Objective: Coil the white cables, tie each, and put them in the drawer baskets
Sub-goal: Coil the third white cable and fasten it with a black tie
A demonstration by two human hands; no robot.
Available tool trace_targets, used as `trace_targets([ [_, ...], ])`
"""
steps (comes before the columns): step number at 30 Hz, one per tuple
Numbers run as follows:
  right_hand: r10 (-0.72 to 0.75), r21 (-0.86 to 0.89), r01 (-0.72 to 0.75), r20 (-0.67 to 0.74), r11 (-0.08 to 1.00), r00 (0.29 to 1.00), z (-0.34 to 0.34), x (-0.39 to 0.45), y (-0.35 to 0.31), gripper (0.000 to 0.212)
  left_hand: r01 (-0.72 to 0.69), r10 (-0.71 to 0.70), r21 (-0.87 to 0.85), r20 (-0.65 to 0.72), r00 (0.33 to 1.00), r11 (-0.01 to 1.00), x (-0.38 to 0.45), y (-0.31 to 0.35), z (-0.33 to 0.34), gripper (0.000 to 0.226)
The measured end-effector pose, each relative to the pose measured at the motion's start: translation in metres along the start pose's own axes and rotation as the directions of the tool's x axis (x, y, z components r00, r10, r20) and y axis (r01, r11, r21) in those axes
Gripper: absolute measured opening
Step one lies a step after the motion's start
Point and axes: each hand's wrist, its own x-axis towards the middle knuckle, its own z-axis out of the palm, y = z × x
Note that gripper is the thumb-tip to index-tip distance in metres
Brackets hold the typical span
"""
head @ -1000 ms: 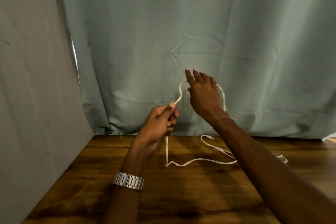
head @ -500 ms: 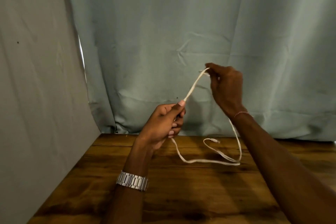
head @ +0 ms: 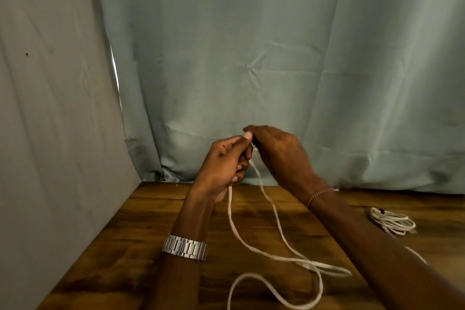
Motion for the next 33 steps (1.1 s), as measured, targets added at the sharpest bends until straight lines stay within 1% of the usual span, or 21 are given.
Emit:
trace_targets([
  [4, 0.146, 0.056, -0.139, -0.145, 0.989, 0.979, -0.004, 0.015, 0.045, 0.024, 0.034, -0.033, -0.053, 0.028, 0.999, 0.998, 0.0, 0.002, -0.002, 0.036],
  [7, 0.244, 0.081, -0.233, -0.184, 0.969, 0.952, -0.006, 0.025, 0.066, 0.021, 0.065, -0.059, -0.086, 0.07, 0.996, 0.994, 0.001, 0.001, 0.003, 0.034],
  [8, 0.301, 0.102, -0.285, -0.208, 0.953, 0.931, -0.006, 0.028, 0.073, 0.02, 0.074, -0.067, -0.095, 0.08, 0.995, 0.993, 0.001, 0.001, 0.004, 0.035],
  [9, 0.392, 0.141, -0.368, -0.233, 0.919, 0.89, -0.008, 0.032, 0.08, 0.02, 0.079, -0.07, -0.103, 0.087, 0.994, 0.992, 0.0, 0.001, 0.005, 0.035],
  [10, 0.503, 0.209, -0.462, -0.243, 0.862, 0.829, -0.008, 0.035, 0.09, 0.02, 0.08, -0.07, -0.108, 0.09, 0.993, 0.991, 0.0, 0.0, 0.005, 0.035],
  [12, 0.687, 0.338, -0.61, -0.196, 0.717, 0.7, -0.009, 0.037, 0.105, 0.021, 0.074, -0.064, -0.106, 0.095, 0.993, 0.992, 0.0, 0.0, 0.005, 0.035],
  [13, 0.724, 0.337, -0.653, -0.158, 0.679, 0.671, -0.009, 0.037, 0.108, 0.021, 0.069, -0.059, -0.103, 0.098, 0.993, 0.992, 0.0, 0.0, 0.004, 0.034],
  [14, 0.718, 0.251, -0.679, -0.122, 0.69, 0.685, -0.007, 0.036, 0.109, 0.022, 0.065, -0.055, -0.104, 0.099, 0.994, 0.992, 0.0, -0.001, 0.004, 0.034],
  [15, 0.69, 0.087, -0.684, -0.076, 0.724, 0.72, -0.009, 0.034, 0.103, 0.025, 0.062, -0.052, -0.111, 0.097, 0.994, 0.992, 0.001, -0.001, 0.004, 0.034],
  [16, 0.636, -0.089, -0.636, -0.029, 0.767, 0.771, -0.009, 0.032, 0.096, 0.037, 0.059, -0.049, -0.119, 0.089, 0.995, 0.991, 0.002, -0.002, 0.003, 0.035],
  [17, 0.576, -0.211, -0.561, 0.016, 0.801, 0.817, -0.009, 0.029, 0.084, 0.057, 0.056, -0.046, -0.126, 0.077, 0.996, 0.99, 0.002, -0.002, 0.002, 0.035],
  [18, 0.504, -0.244, -0.478, 0.053, 0.844, 0.862, -0.007, 0.025, 0.072, 0.079, 0.049, -0.042, -0.133, 0.062, 0.997, 0.99, 0.003, -0.002, 0.0, 0.035],
  [19, 0.416, -0.226, -0.391, 0.074, 0.892, 0.907, -0.007, 0.021, 0.056, 0.093, 0.043, -0.037, -0.143, 0.046, 0.998, 0.989, 0.004, -0.003, -0.002, 0.035],
  [20, 0.303, -0.18, -0.284, 0.086, 0.942, 0.949, -0.007, 0.016, 0.038, 0.095, 0.04, -0.035, -0.159, 0.034, 0.999, 0.986, 0.005, -0.003, -0.003, 0.034],
  [21, 0.188, -0.125, -0.175, 0.104, 0.977, 0.977, -0.005, 0.012, 0.022, 0.087, 0.038, -0.034, -0.178, 0.025, 0.999, 0.983, 0.005, -0.003, -0.004, 0.034],
  [23, -0.003, -0.032, 0.006, 0.087, 0.999, 0.996, 0.0, 0.004, 0.006, 0.05, 0.042, -0.038, -0.208, 0.026, 0.999, 0.977, 0.004, -0.003, -0.002, 0.034],
  [24, -0.051, -0.005, 0.052, 0.046, 0.999, 0.998, 0.001, 0.004, 0.005, 0.035, 0.051, -0.045, -0.221, 0.031, 0.998, 0.974, 0.004, -0.003, -0.001, 0.033],
  [25, -0.07, -0.004, 0.07, 0.021, 0.998, 0.997, 0.002, 0.006, 0.009, 0.028, 0.061, -0.053, -0.241, 0.039, 0.998, 0.969, 0.003, -0.002, 0.001, 0.033],
  [27, -0.082, -0.055, 0.082, 0.01, 0.995, 0.997, 0.003, 0.011, 0.024, 0.026, 0.076, -0.06, -0.305, 0.061, 0.996, 0.949, 0.002, 0.0, 0.004, 0.033],
  [28, -0.061, -0.085, 0.061, 0.004, 0.994, 0.998, 0.004, 0.015, 0.032, 0.028, 0.084, -0.063, -0.336, 0.071, 0.995, 0.938, 0.002, 0.001, 0.005, 0.033],
  [33, 0.105, -0.13, -0.115, -0.076, 0.985, 0.992, 0.012, 0.036, 0.069, 0.024, 0.147, -0.084, -0.403, 0.171, 0.982, 0.903, 0.0, 0.006, 0.012, 0.034],
])
